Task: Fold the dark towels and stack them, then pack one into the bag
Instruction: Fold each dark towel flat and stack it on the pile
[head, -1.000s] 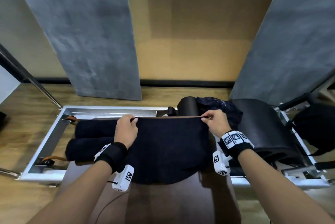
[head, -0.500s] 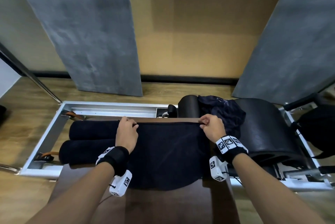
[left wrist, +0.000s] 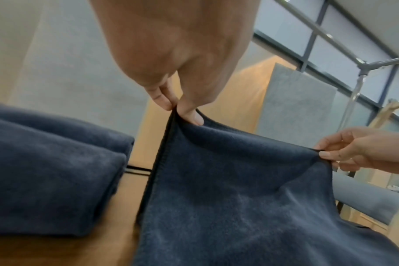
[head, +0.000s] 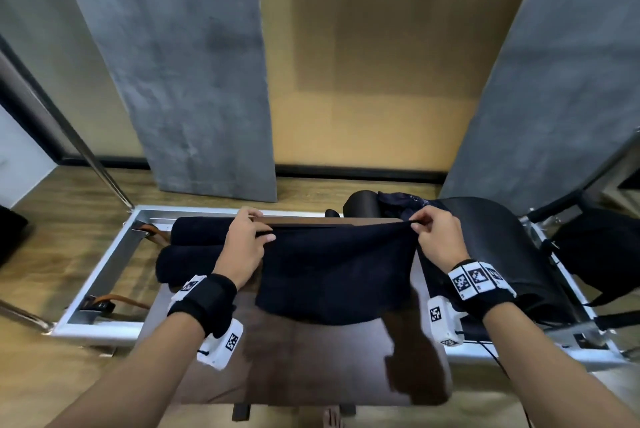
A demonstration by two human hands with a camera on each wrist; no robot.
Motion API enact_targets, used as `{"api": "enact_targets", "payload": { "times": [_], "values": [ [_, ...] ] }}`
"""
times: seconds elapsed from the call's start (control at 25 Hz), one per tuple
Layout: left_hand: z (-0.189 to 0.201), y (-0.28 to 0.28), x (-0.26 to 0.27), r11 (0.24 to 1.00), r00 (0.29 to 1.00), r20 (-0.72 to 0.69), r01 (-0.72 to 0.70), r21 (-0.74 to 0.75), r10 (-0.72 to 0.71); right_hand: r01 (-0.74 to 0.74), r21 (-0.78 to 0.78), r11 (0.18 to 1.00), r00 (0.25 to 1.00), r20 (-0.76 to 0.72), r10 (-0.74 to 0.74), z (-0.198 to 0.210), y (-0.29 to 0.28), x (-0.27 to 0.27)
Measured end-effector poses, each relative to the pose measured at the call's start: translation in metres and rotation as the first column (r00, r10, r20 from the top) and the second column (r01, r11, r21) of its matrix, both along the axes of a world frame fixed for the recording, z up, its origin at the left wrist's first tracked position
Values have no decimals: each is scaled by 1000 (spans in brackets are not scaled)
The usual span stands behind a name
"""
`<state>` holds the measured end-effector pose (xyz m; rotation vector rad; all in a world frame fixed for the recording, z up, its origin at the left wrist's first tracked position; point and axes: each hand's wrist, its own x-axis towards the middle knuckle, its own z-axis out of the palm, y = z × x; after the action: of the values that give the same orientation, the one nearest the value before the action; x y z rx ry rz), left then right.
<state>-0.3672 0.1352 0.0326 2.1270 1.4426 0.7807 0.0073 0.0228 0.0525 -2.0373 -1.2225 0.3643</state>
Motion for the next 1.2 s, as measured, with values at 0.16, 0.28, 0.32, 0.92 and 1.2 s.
{"api": "enact_targets", "payload": {
  "times": [0.16, 0.28, 0.32, 0.92, 1.2],
  "values": [
    [54, -25, -22, 988, 978, 207, -68, 141, 38, 31, 154, 988, 993, -121, -12, 48, -39, -16],
    [96, -41, -33, 982, 924, 370, -147, 115, 95, 94, 365, 926, 953, -302, 22, 94, -69, -33],
    [107, -48, -35, 988, 884, 457, -142, 66, 97, 98, 410, 907, 938, -343, 54, 109, -79, -39],
    [156, -109, -64, 991, 712, 691, 54, 124, -125, 36, 606, 794, 878, -399, 264, 184, -154, -85],
    [151, -127, -81, 995, 617, 784, 18, -94, 63, 108, 425, 899, 946, -322, 39, 175, -167, -82]
  ]
}}
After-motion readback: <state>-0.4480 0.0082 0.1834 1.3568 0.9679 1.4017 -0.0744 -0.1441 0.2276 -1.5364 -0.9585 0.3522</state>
